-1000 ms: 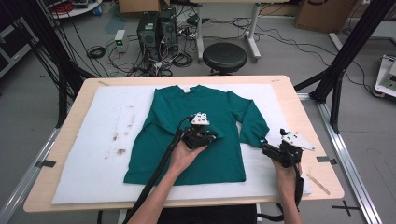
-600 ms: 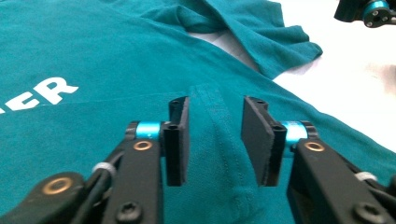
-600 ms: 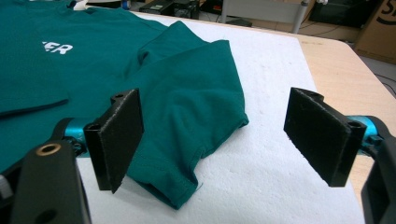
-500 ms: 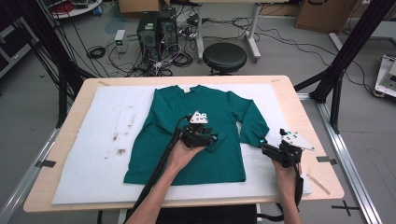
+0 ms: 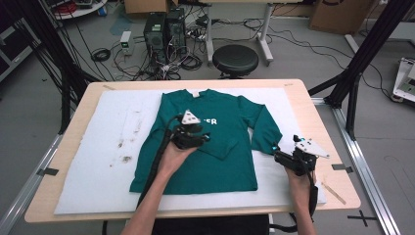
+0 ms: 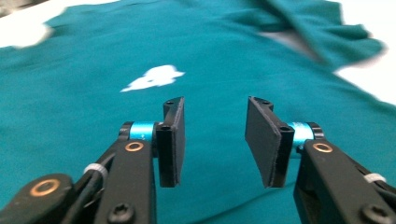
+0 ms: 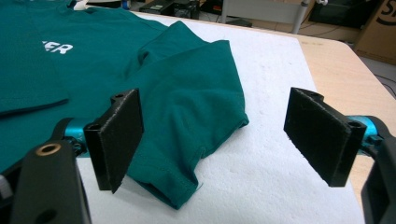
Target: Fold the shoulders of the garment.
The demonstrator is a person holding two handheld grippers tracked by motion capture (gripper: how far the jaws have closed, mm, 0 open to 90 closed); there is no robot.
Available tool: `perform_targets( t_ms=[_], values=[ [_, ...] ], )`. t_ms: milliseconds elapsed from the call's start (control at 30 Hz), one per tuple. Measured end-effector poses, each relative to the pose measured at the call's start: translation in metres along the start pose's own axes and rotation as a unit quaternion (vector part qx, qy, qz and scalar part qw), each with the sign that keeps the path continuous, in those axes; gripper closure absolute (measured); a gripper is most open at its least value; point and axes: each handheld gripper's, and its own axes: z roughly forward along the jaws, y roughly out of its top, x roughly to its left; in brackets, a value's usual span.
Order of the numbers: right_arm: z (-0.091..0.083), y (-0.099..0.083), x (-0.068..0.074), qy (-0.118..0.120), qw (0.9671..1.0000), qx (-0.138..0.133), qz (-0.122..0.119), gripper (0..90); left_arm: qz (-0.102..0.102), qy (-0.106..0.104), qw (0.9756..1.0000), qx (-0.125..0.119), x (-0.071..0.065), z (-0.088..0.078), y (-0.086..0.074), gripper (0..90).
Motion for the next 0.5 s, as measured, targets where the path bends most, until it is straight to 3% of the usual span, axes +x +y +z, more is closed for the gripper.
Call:
perform_targets(
  t_ms=[33,67,167,200,300,333,367,400,500],
  values=[
    [0.0,0.0,0.0,0.0,1.0,0.0,-0.001,20.2,0.0,0.0,1.0,0.0,0.0,0.0,0.0,58.7],
    [0.0,0.0,0.0,0.0,1.0,0.001,0.0,20.2,-0.016,0.026,0.9995,-0.003,0.017,-0.01,-0.004,59.2],
    [0.0,0.0,0.0,0.0,1.0,0.002,0.001,20.2,-0.033,0.05,0.9982,-0.008,0.04,-0.027,-0.012,58.8],
    [0.0,0.0,0.0,0.0,1.0,0.002,0.001,20.2,-0.033,0.05,0.9982,-0.008,0.04,-0.027,-0.012,58.5],
    [0.0,0.0,0.001,-0.001,1.0,0.003,-0.002,20.2,-0.05,0.063,0.9966,-0.016,0.064,-0.04,-0.021,58.8],
    [0.0,0.0,0.001,-0.002,1.0,0.002,-0.003,20.2,-0.06,0.066,0.9959,-0.013,0.072,-0.043,-0.024,61.2],
    [0.0,0.0,0.001,-0.002,1.0,0.003,-0.003,20.2,-0.086,0.06,0.9944,-0.01,0.088,-0.048,-0.032,62.3],
    [0.0,0.0,0.001,-0.002,1.0,0.002,-0.003,20.2,-0.086,0.06,0.9944,-0.01,0.088,-0.048,-0.032,64.3],
    [0.0,0.0,0.001,-0.003,1.0,0.003,-0.003,20.2,-0.118,0.051,0.9917,0.007,0.105,-0.049,-0.042,67.1]
  ],
)
